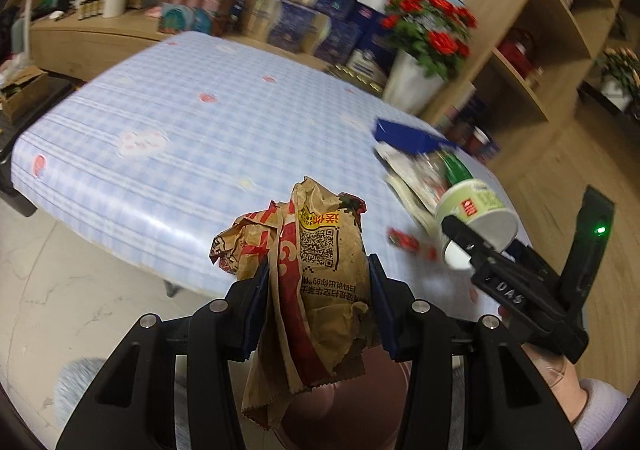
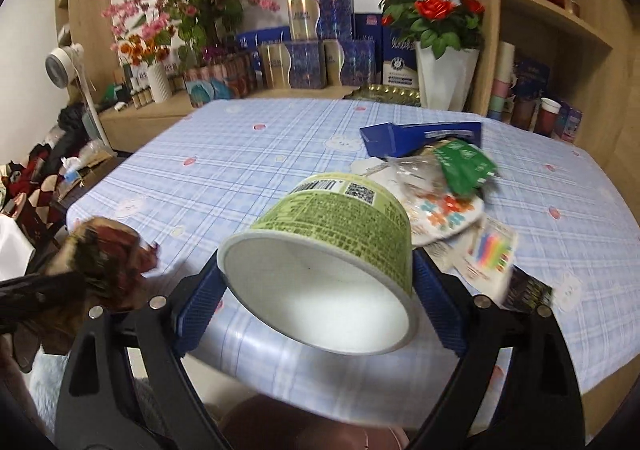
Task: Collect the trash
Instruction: 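Grasp the green-labelled paper cup with the right tool while the left tool holds the wrapper, then drop the wrapper into the brown bin with the left tool while the right tool drops the cup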
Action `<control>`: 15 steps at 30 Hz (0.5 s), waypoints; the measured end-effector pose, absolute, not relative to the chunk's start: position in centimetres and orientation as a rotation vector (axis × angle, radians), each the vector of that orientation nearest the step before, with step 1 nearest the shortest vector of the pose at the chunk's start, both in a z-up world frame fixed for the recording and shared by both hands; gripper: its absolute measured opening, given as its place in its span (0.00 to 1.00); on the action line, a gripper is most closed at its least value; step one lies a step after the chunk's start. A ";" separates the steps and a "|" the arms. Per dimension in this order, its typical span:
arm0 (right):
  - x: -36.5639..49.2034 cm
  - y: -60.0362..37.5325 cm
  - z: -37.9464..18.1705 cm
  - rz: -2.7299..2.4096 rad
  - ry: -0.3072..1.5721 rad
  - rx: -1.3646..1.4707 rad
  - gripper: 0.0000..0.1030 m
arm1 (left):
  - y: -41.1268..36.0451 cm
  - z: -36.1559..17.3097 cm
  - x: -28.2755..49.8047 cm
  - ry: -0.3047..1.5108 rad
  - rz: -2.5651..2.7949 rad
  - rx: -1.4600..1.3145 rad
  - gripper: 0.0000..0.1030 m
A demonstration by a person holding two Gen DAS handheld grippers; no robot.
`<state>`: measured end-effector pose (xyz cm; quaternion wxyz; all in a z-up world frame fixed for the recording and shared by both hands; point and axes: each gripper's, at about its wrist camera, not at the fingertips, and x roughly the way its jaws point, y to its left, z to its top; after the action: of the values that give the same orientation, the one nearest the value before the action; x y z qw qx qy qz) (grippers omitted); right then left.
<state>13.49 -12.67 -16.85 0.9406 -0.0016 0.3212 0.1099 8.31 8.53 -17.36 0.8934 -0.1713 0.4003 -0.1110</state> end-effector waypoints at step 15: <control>3.6 -21.4 -15.9 0.136 0.594 0.108 0.86 | -3.0 -21.6 3.5 0.970 -0.508 -0.159 0.44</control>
<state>3.55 -21.43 -15.88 0.9525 0.0530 0.2922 0.0671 3.49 -2.99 -21.56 0.8508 -0.0756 0.4608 -0.2412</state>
